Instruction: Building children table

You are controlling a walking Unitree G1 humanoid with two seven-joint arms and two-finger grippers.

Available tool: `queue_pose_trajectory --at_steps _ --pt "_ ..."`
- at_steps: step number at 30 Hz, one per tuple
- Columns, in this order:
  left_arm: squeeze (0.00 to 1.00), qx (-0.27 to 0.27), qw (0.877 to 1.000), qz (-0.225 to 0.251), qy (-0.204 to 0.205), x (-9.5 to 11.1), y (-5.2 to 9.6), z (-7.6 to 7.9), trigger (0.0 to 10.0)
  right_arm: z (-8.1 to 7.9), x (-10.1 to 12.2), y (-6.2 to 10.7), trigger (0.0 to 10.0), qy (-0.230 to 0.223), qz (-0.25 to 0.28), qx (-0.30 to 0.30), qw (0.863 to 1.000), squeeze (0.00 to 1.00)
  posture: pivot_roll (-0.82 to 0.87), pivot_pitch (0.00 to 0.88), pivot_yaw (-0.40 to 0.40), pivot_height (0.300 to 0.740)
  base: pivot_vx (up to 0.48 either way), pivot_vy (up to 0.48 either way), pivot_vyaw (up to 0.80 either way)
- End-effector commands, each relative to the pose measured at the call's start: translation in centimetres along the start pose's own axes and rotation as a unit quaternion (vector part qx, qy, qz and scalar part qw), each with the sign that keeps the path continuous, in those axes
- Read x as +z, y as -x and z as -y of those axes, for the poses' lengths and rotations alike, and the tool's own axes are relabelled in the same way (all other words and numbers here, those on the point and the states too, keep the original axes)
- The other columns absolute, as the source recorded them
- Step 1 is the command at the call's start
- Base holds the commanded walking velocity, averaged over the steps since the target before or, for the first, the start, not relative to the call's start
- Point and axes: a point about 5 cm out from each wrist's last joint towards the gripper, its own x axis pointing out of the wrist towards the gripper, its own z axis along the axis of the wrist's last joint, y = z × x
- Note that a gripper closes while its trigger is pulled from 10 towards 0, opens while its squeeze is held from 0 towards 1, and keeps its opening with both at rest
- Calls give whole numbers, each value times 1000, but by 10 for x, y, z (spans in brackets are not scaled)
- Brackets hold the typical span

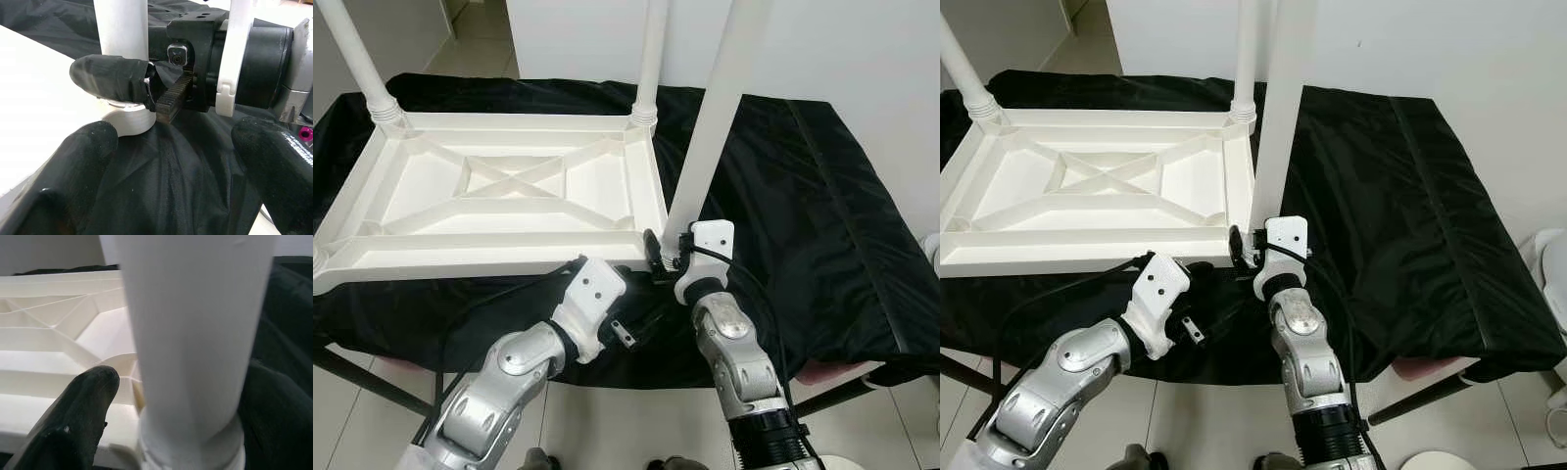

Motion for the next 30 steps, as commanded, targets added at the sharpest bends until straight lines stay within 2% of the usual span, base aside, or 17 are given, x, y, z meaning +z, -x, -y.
queue_pose_trajectory --at_steps 1,2,3,5,9,10,12,23,30 --pt "0 -4 1000 -3 -3 1 1 1 10000 2 -1 1 10000 -12 -3 21 1000 0 -97 93 -14 740 0 0 0" --pt "0 -4 1000 -2 -2 1 1 1 10000 5 -1 0 10000 -11 -7 55 998 0 -99 97 -13 740 0 0 0" --pt "0 -4 1000 -2 -2 1 1 1 10000 5 -1 0 10000 -11 -7 55 998 0 -99 97 -13 740 0 0 0" --pt "0 -5 1000 -1 -1 2 1 1 10000 11 0 -2 10000 -8 -7 99 995 0 -101 98 -10 740 0 0 0" --pt "0 -6 1000 -1 -1 2 0 1 10000 23 2 -6 10000 21 -6 128 992 0 -100 98 -9 740 0 0 0" --pt "0 -8 1000 -1 -1 2 1 1 10000 37 2 -12 10000 57 -14 154 986 0 -102 100 -6 740 0 0 0" --pt "0 -9 1000 -2 -1 2 1 1 10000 41 3 -14 10000 68 -17 165 984 0 -102 100 -6 740 0 0 0" --pt "0 -11 1000 -3 -4 3 2 1 10000 44 -3 -20 10000 105 -34 247 963 0 -95 104 4 740 0 0 0" --pt "0 -9 1000 -4 -5 3 3 0 10000 42 -3 -20 10000 104 -22 261 959 0 -92 106 1 740 0 0 0"
